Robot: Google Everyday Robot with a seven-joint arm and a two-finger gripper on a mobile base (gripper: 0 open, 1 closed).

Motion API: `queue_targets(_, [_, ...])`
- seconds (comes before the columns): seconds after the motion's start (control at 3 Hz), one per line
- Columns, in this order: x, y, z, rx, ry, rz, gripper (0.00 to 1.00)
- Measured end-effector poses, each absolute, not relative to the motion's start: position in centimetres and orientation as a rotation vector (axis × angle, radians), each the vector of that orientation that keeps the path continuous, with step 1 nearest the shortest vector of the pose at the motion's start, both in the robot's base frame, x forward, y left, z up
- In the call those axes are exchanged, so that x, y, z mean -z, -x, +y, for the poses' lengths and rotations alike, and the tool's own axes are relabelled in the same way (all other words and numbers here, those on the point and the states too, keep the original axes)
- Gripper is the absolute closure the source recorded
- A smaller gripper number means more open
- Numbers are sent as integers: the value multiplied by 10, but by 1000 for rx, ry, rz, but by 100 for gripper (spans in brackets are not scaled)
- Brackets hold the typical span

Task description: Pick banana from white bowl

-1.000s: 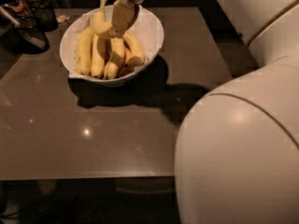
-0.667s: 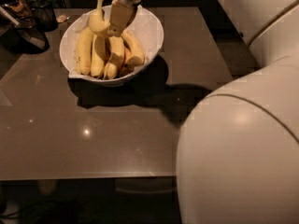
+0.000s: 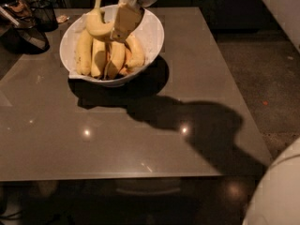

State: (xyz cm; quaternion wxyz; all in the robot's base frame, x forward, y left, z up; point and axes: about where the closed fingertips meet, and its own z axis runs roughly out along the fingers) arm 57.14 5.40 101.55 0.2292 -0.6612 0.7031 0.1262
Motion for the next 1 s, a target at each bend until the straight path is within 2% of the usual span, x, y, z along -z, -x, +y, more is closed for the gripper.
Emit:
queue_targets(0.33, [-1013,-548,50,-406,1805,1966,100])
queue_targets(0.67, [-1014,-481,38,-477,1708,2037,100])
queue_targets(1.0, [-1013,-479,37,-475,1709,2040,100])
